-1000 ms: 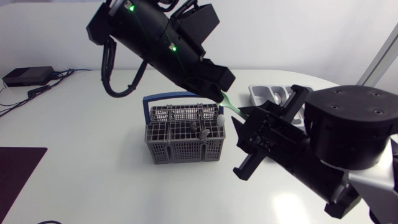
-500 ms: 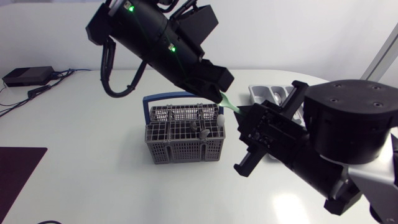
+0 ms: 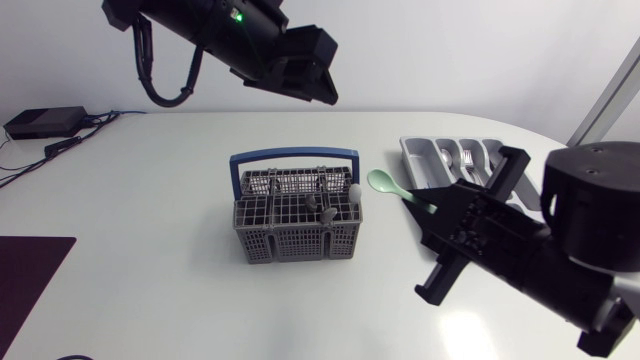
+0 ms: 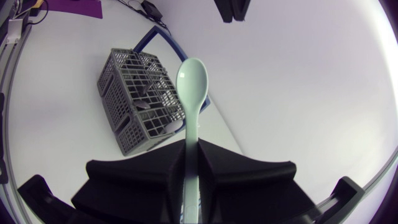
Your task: Unload the cutlery basket into the drawer organizer.
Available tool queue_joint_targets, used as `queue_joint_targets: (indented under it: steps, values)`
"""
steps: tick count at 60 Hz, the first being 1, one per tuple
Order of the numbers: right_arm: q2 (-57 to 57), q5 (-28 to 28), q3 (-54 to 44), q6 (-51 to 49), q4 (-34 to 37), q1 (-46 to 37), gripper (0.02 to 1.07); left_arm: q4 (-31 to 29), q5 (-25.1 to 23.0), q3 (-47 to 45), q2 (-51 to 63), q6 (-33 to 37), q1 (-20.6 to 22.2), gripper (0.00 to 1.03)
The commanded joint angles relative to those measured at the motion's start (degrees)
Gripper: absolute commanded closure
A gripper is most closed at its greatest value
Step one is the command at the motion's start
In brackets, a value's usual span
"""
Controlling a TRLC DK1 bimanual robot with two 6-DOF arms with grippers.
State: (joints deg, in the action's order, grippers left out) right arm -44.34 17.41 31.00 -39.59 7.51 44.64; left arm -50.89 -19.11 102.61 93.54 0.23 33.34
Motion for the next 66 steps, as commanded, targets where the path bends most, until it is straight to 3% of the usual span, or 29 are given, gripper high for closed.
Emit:
queue_joint_targets:
  steps: [1, 17, 32, 41, 49, 66]
  values:
    - [3.4, -4.4, -2.1, -1.9, 2.3, -6.1, 1.0, 1.1, -0.6, -0.2, 0.2, 3.0, -1.1, 0.23]
    - [6.6, -31.1, -6.5, -11.7, 6.6, -34.3, 1.0, 6.9, -0.1, -6.5, -0.6, 22.3, 3.4, 0.22]
    - [0.5, -47.3, -6.7, -25.6, 10.8, -52.7, 1.0, 8.2, 2.1, -7.0, 2.4, 37.0, 7.5, 0.23]
    - [-6.7, -52.8, -5.8, -35.9, 12.7, -60.6, 1.0, 7.5, 3.1, -5.5, 6.3, 38.5, 7.6, 0.23]
    - [-18.3, -56.2, -0.4, -50.8, 18.7, -69.0, 1.01, 7.4, 3.7, -6.2, 7.4, 39.1, 8.0, 0.23]
    - [-38.2, -55.6, 15.3, -68.7, 24.6, -79.6, 1.01, 7.4, 6.1, -9.9, 5.3, 38.7, 8.6, 0.23]
